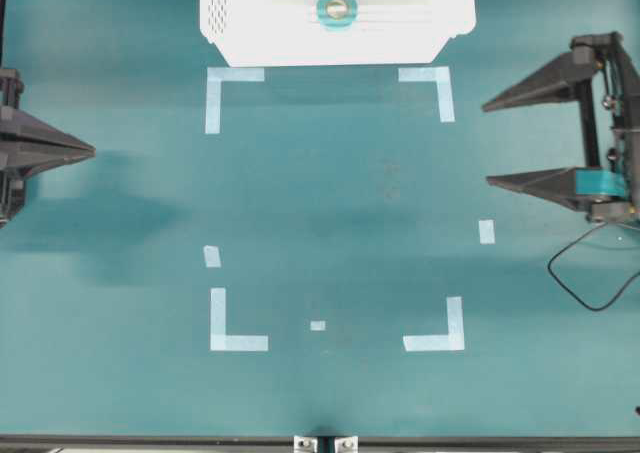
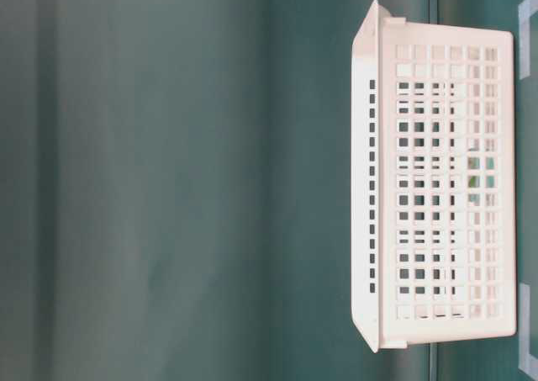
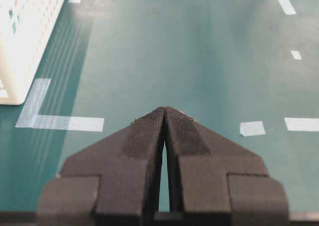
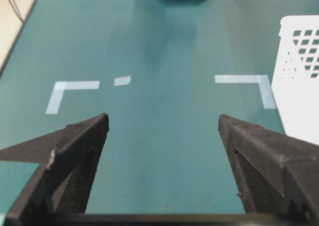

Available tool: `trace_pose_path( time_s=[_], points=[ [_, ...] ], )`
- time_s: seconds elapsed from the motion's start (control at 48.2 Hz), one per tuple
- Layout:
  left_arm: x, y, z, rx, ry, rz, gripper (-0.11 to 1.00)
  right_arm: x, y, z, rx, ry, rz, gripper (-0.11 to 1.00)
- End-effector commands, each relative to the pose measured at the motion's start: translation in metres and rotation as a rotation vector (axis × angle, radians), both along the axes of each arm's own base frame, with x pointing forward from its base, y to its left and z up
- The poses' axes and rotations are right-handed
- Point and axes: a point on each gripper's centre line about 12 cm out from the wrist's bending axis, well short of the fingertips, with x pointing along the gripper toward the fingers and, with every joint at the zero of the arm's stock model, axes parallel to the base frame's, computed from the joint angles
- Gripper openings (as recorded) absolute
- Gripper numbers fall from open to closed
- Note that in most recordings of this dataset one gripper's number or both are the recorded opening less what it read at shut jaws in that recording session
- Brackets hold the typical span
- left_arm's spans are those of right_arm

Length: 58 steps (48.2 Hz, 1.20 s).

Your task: Put the tape into the white basket.

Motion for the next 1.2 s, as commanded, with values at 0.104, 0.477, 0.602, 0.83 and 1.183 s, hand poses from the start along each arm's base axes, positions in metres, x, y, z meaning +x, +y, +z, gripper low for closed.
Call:
trace_pose_path(
  time_s=[0.104,0.477,0.602,0.83,1.183],
  points=[
    [0.001,0.001,0.004,0.002,-0.008,0.009,-0.11,-0.016,-0.001,-0.005,0.009,-0.035,0.001,0.94],
    [0.001,0.002,0.004,0.002,-0.009,0.015,-0.11,-0.047,-0.003,-0.024,0.010,-0.071,-0.002,0.94],
    [0.001,0.002,0.004,0.002,-0.009,0.015,-0.11,-0.050,-0.003,-0.033,0.008,-0.056,-0.003,0.94],
    [0.001,0.002,0.004,0.002,-0.009,0.015,-0.11,-0.056,-0.003,-0.043,-0.027,-0.045,0.004,0.94],
    [0.001,0.002,0.003,0.002,-0.006,0.015,-0.11,-0.071,-0.004,-0.069,-0.025,-0.028,0.005,0.94]
  ],
)
